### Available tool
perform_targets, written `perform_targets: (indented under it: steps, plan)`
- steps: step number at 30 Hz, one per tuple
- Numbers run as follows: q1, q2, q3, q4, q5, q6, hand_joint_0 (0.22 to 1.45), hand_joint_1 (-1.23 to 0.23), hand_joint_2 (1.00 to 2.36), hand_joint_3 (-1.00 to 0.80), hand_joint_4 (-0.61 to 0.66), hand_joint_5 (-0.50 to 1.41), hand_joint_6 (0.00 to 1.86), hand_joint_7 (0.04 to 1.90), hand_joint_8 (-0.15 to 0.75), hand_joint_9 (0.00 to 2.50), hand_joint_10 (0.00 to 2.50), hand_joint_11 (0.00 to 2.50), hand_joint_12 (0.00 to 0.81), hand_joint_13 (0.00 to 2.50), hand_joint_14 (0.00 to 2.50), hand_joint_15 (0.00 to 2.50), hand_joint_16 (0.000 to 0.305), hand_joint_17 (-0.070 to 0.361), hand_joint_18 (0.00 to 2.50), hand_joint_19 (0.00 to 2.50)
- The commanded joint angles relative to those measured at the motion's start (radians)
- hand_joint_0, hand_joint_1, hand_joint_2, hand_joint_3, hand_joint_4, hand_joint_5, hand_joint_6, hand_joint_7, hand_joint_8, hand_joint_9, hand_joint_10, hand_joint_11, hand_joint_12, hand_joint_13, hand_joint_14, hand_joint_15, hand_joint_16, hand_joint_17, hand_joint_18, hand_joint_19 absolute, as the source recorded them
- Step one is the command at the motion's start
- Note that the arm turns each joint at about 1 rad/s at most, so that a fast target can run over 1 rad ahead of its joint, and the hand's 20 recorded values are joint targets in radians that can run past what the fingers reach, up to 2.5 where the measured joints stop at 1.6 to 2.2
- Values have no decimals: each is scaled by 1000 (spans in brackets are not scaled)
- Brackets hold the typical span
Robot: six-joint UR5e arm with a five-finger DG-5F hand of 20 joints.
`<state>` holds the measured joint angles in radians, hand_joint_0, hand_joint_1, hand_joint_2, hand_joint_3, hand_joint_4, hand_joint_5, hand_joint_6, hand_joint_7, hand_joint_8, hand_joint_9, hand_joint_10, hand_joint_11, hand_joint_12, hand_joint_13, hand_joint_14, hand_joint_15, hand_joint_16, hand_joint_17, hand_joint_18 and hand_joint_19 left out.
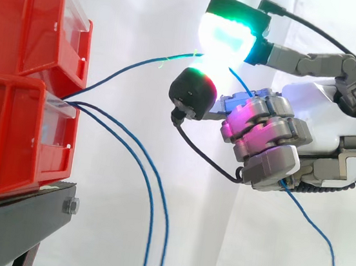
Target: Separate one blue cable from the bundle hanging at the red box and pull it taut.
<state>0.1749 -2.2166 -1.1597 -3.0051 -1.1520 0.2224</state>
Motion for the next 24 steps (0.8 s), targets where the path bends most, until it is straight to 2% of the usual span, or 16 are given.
perform_targets:
  steps: [1, 5, 7, 9, 12, 20, 22, 24]
  plan:
    - [0, 0, 0, 0, 0, 0, 599, -797, 1025, -153, -113, -181, 840, 1335, 285, 735, 2290, 1825, 334, 964, 1477, 1720, 38, 86, 1137, 1229]
    - [0, 0, 0, 0, 0, 0, 602, -796, 1030, -73, -215, -178, 857, 1360, 279, 750, 2262, 1825, 335, 966, 1466, 1737, 38, 86, 1134, 1236]
    - [0, 0, 0, 0, 0, 0, 601, -793, 1031, -64, -199, -177, 861, 1358, 280, 754, 2246, 1841, 333, 963, 1460, 1759, 39, 88, 1134, 1234]
    - [2, 0, 0, 0, 0, 0, 571, -760, 1020, -231, -14, -181, 838, 1304, 282, 738, 2192, 1844, 345, 943, 1494, 1737, 41, 91, 1121, 1238]
    - [2, 0, 0, 0, 0, 0, 536, -644, 1000, -498, 60, -163, 773, 1241, 296, 738, 2206, 1806, 354, 932, 1549, 1683, 42, 93, 1122, 1228]
    - [2, -2, 0, 0, 0, 0, 550, -509, 1000, -500, 96, -146, 731, 1286, 299, 756, 2166, 1778, 348, 919, 1555, 1667, 41, 92, 1111, 1245]
    - [2, 0, 0, 0, 0, 0, 563, -520, 1003, -469, 91, -144, 727, 1306, 290, 760, 2147, 1783, 345, 918, 1540, 1680, 40, 89, 1104, 1251]
    - [3, 0, 0, 0, 0, 0, 583, -613, 1011, -370, 79, -146, 736, 1332, 286, 765, 2122, 1814, 341, 918, 1515, 1716, 39, 87, 1099, 1255]
